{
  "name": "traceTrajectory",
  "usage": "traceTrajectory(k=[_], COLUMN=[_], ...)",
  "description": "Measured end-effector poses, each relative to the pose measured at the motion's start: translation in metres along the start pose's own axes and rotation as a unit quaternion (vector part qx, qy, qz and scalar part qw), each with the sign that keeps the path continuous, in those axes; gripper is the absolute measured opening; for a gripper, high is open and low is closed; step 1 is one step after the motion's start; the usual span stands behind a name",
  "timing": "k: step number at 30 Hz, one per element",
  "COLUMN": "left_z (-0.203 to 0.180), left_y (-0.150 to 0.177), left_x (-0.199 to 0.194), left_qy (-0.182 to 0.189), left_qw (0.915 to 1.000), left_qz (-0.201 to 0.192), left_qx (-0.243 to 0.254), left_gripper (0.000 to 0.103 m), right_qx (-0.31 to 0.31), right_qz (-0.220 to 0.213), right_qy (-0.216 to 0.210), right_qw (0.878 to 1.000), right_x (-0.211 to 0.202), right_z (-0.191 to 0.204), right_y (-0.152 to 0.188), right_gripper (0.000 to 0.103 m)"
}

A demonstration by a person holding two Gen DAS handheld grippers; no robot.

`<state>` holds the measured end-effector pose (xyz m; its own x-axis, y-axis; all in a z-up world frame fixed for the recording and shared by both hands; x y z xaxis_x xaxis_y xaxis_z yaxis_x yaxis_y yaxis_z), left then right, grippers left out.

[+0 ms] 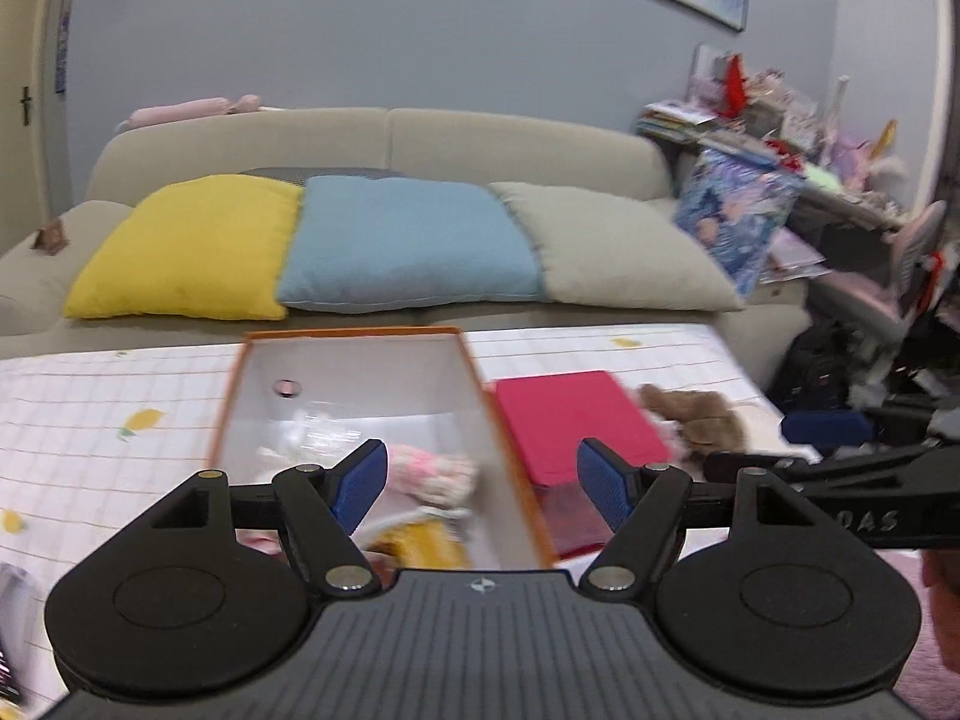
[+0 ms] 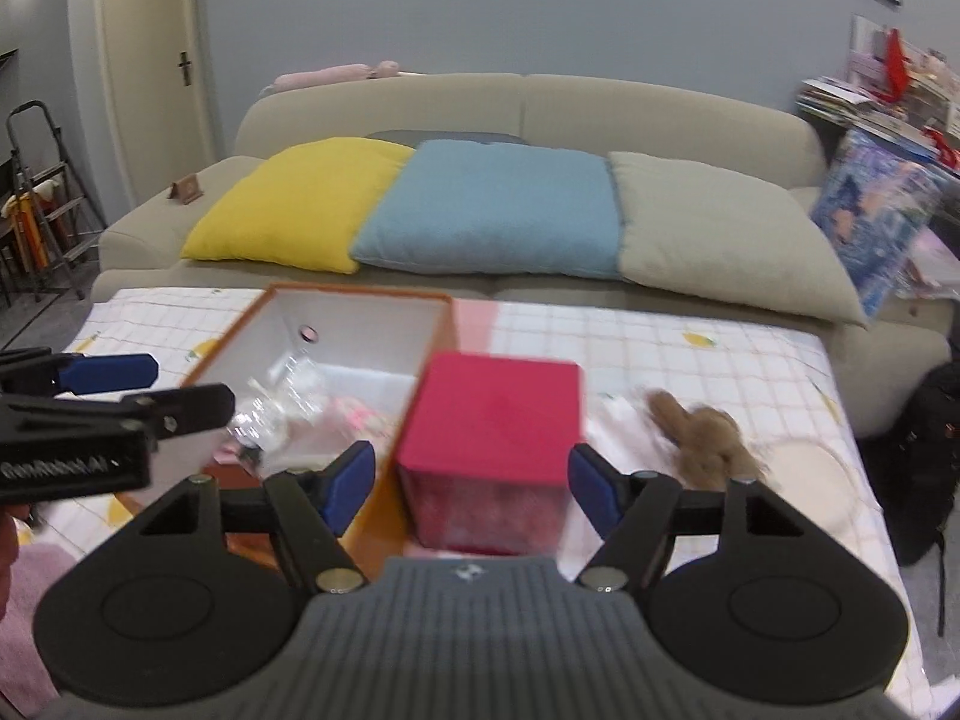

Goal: Organize soft objects
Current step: 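Move both tools back over the remaining soft items on the bed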

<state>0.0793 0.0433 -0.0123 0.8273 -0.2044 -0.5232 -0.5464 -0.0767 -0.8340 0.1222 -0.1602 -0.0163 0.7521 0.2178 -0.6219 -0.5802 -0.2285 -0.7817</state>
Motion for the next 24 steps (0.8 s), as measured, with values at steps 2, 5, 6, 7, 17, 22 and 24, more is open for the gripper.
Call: traceTrajectory(k=[2, 5, 6, 7, 17, 22, 24], left_z=[-0.012, -0.028, -0.034, -0.039, -0.079, -0.107, -0.117], left_y=[0.007, 0.015, 0.018, 0.02, 0.043, 0.054, 0.054], left_x=[0.002, 0.011, 0.016, 0.021, 0.065, 0.087, 0.097], left_qy=[0.018, 0.049, 0.061, 0.068, 0.108, 0.126, 0.133], left_qw=[0.9998, 0.9986, 0.9977, 0.997, 0.989, 0.9805, 0.9773], left_qz=[0.001, 0.018, 0.029, 0.037, 0.095, 0.12, 0.127], left_qx=[0.001, 0.004, 0.004, 0.004, 0.034, 0.091, 0.104], left_gripper=[0.085, 0.085, 0.085, 0.085, 0.085, 0.083, 0.083], right_qx=[0.001, -0.001, -0.002, -0.003, 0.016, 0.043, 0.053], right_qz=[0.006, 0.015, 0.019, 0.023, 0.054, 0.068, 0.073], right_qy=[0.013, 0.033, 0.04, 0.047, 0.109, 0.117, 0.131], right_qw=[1.0, 0.999, 0.999, 0.999, 0.992, 0.99, 0.987], right_x=[-0.004, -0.007, -0.007, -0.007, -0.004, 0.003, 0.009], right_z=[-0.01, -0.022, -0.027, -0.031, -0.081, -0.101, -0.112], right_y=[0.014, 0.032, 0.038, 0.044, 0.083, 0.089, 0.091], right_gripper=[0.07, 0.07, 0.07, 0.07, 0.069, 0.069, 0.069])
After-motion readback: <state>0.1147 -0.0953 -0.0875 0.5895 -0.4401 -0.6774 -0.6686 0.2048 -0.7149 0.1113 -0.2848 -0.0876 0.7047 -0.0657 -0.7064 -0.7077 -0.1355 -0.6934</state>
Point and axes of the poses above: each gripper's, at about its wrist camera, not at the fingertips, and x roughly the way its jaws point, z to its left, y to its underside, the point moved 1 cm from there along x, roughly the way its jaws point, and after that the axes turned 7 degrees about y, right-handed, at the moved point
